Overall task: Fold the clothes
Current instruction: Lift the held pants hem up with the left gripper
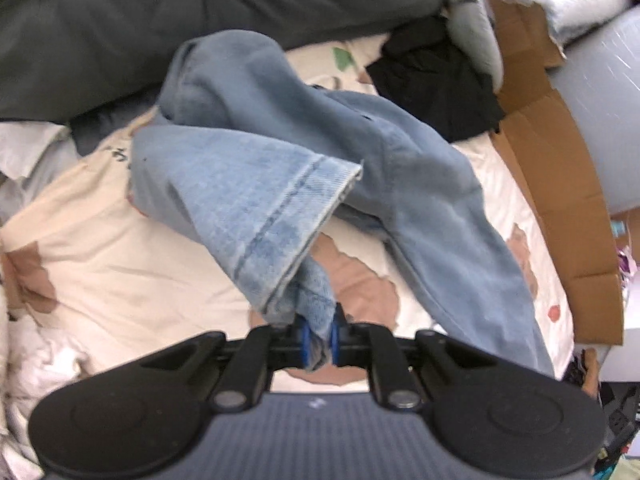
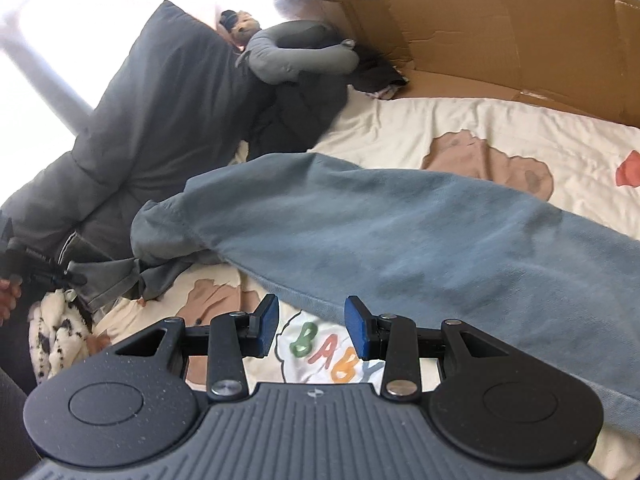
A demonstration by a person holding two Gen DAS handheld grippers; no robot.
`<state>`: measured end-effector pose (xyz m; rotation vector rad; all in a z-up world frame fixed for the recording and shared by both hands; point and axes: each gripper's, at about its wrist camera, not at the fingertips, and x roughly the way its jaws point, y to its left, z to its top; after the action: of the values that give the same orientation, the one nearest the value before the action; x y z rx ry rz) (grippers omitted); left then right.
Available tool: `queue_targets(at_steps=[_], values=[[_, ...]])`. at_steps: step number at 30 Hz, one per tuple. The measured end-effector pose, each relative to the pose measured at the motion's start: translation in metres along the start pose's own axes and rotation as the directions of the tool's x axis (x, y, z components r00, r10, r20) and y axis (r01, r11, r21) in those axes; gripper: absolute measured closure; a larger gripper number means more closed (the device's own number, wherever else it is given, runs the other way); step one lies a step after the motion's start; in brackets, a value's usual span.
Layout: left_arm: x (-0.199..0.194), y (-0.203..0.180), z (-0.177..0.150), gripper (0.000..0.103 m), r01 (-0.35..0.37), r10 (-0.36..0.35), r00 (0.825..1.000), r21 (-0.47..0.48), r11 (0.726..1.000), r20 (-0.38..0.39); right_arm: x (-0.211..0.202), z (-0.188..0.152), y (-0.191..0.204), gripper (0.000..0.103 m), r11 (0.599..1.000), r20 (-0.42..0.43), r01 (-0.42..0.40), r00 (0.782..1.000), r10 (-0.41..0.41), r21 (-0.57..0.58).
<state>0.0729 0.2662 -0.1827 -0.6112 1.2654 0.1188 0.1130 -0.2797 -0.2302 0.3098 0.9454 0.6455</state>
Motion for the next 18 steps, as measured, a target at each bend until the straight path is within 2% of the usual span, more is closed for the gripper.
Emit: queue_targets(at_steps=[9,13,18], values=[[0.031,-0.050,-0.023,0.094,0.131,-0.127,0.990,0.065,0.989,-0.057,0.002,-0.008,0.014,0.053,0.996,0.033,-0.085,0.996,0.086,-0.028],[0.044,-0.078,-0.025,0.094,0.185,-0.178,0.981,0.104,0.977,-0.074,0.011,-0.009,0.022,0.053,0.994,0.006,-0.102,0.995,0.102,-0.038],[0.059,-0.109,-0.025,0.093,0.229,-0.209,0.969,0.169,0.959,-0.129,0.023,-0.005,0.039,0.053,0.983,-0.007,-0.158,0.987,0.158,-0.089]])
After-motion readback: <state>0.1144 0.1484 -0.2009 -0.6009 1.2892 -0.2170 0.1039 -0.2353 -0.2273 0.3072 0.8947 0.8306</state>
